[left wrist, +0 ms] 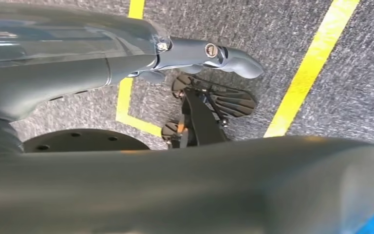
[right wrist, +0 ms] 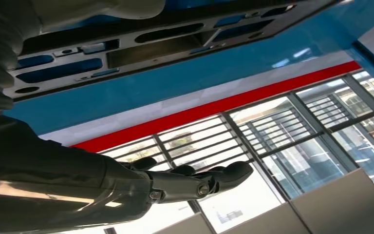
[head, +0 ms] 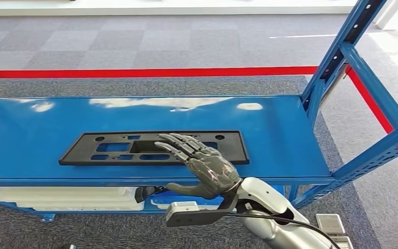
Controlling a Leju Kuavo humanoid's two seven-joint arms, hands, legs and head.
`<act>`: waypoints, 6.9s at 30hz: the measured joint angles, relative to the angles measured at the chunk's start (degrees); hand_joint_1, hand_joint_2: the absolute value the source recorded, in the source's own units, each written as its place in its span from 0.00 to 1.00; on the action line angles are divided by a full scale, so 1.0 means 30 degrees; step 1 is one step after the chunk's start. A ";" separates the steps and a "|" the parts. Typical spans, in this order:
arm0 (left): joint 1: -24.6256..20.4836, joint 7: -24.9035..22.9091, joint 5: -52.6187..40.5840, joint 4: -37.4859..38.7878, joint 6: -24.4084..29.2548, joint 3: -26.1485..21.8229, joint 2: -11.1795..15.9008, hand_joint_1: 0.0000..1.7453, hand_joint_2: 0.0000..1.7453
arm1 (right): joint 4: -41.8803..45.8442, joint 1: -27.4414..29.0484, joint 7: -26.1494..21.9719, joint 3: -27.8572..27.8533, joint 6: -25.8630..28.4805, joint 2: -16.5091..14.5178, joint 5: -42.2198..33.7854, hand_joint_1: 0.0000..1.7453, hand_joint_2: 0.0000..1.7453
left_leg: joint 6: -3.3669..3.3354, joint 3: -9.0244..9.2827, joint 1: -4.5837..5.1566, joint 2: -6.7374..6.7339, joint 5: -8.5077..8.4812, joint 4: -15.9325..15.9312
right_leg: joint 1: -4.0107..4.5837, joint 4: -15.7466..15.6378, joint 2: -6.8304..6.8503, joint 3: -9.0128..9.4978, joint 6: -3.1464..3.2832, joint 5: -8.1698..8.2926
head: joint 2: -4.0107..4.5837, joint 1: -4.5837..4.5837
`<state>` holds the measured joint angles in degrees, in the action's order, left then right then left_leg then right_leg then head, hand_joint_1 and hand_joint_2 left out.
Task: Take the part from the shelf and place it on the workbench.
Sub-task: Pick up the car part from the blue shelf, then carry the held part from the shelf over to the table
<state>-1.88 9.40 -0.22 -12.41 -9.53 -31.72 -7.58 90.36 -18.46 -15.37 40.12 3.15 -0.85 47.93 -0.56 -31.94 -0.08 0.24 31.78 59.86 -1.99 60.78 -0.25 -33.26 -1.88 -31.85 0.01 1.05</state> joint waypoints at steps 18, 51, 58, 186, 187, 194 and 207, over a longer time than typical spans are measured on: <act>0.0105 0.0523 -0.0637 0.0000 -0.0162 0.0016 -0.0002 0.00 0.00 | -0.1908 -0.1272 0.3203 0.0570 0.1726 -0.0067 0.3151 0.00 1.00 | 0.0002 0.0010 0.0004 -0.0002 0.0002 0.0001 | -0.0005 -0.0003 0.0001 -0.0004 0.0002 0.0002 | -0.0002 0.0000; -0.0007 0.0947 -0.2020 0.0000 -0.0998 0.0024 0.0158 0.00 0.00 | -0.5390 -0.0782 0.2129 -0.2455 0.0311 0.0557 0.2222 0.00 1.00 | 0.0003 0.0013 0.0006 -0.0003 0.0003 0.0004 | -0.0006 -0.0005 -0.0001 -0.0003 0.0006 0.0007 | -0.0002 0.0000; -0.0106 0.0965 -0.2464 0.0000 -0.1204 0.0051 0.0158 0.00 0.00 | -0.7140 -0.2556 0.2421 -0.1359 0.0297 0.0590 0.3456 0.00 1.00 | 0.0004 0.0015 0.0006 -0.0002 0.0001 0.0004 | -0.0006 -0.0005 -0.0003 0.0002 0.0005 0.0009 | -0.0002 0.0000; -0.0220 0.4164 -0.5531 0.0000 -0.1344 -0.0018 -0.0049 0.00 0.00 | -0.0438 -0.0173 -0.0855 -0.7206 -0.6042 0.0656 -1.1237 1.00 1.00 | 0.0006 0.0007 0.0007 0.0000 0.0011 0.0011 | -0.0007 -0.0009 0.0003 -0.0001 0.0005 0.0009 | -0.0002 0.0000; -0.0237 0.4157 -0.5601 0.0000 -0.1377 -0.0018 -0.0047 0.00 0.00 | -0.0727 -0.0355 -0.0968 -0.6914 -0.6423 0.0740 -1.1791 1.00 1.00 | 0.0006 0.0007 0.0007 0.0000 0.0011 0.0011 | -0.0007 -0.0009 0.0004 -0.0002 0.0005 0.0009 | -0.0002 0.0000; -0.0356 0.4158 -0.5694 0.0000 -0.1474 -0.0027 -0.0046 0.00 0.00 | -0.1832 -0.1154 -0.1492 -0.4976 -0.7788 0.1328 -1.4650 1.00 1.00 | 0.0006 0.0007 0.0007 0.0000 0.0011 0.0012 | -0.0007 -0.0009 0.0004 -0.0003 0.0005 0.0008 | -0.0002 0.0000; -0.0285 0.3745 -0.5174 0.0000 -0.1446 -0.0574 0.0015 0.00 0.00 | -0.0802 -0.0518 -0.2387 -0.3778 -0.8248 0.2618 -1.7275 1.00 1.00 | -0.0001 0.0006 0.0063 0.0001 0.0016 0.0038 | -0.0082 -0.0029 0.0011 -0.0004 -0.0009 0.0021 | -0.0002 0.0000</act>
<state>-2.73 20.64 -15.75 -12.41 -13.87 -33.44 -7.53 87.95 -20.01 -22.53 28.79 -21.60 7.00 -3.90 -0.57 -31.92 0.11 0.25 31.83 59.97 -2.24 60.69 -0.22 -33.27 -1.91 -31.79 0.00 1.05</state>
